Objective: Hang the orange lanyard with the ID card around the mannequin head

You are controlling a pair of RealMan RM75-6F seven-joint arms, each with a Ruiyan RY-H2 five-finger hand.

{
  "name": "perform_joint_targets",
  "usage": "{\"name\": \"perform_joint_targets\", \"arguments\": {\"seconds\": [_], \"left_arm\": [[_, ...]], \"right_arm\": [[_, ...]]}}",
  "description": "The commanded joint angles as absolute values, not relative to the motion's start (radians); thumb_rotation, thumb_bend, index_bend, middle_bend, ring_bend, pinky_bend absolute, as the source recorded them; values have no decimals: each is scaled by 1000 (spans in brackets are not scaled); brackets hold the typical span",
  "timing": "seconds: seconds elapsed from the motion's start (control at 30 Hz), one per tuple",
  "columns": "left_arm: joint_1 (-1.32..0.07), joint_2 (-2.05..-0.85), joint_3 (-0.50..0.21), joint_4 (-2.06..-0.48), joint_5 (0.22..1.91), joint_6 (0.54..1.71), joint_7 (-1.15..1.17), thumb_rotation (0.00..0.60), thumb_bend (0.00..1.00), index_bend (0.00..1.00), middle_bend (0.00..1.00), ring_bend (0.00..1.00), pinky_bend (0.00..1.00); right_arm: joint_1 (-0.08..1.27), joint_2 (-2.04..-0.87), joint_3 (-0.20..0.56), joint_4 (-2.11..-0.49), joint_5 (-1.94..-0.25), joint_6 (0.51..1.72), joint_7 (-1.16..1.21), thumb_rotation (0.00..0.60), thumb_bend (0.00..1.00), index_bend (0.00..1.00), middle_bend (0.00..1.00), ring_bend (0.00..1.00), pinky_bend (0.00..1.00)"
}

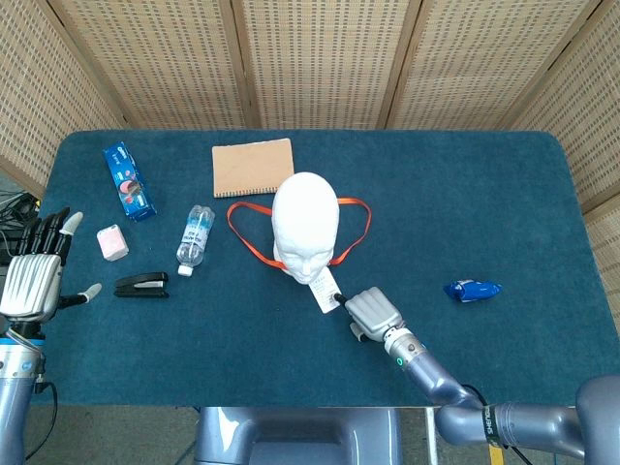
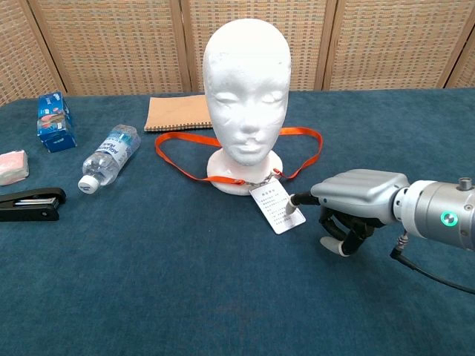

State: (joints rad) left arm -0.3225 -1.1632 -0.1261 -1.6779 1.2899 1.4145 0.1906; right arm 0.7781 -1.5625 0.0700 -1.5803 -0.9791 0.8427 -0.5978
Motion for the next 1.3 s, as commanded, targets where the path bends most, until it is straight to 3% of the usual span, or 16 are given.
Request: {"name": "perform_joint_targets", "arguments": {"seconds": [0.03,0.73,1.07,1.3], "left_arm": [[-322,-1164,-128,-1676,1288,1410,191,600,0,0,0,0,0],[-314,-1167,-141,-1679,1297,1393,188,600,0,0,0,0,0],[-310,-1169,-142,-1681,1304,1390,195,600,0,0,0,0,0],[-307,-1172,-143,-1682,1305,1389,201,600,0,0,0,0,0]], "right_arm": [[785,-1567,60,-1575,-959,836,-609,600,685,204,781,727,930],[817,-1483,-61,-1725,-985,776,-641,600,686,252,781,727,930],[829,-1404,-149,-1850,-1153,716,-625,600,685,272,783,727,930],[828,-1382,-172,-1874,-1284,701,-570,600,685,277,783,727,929]]}}
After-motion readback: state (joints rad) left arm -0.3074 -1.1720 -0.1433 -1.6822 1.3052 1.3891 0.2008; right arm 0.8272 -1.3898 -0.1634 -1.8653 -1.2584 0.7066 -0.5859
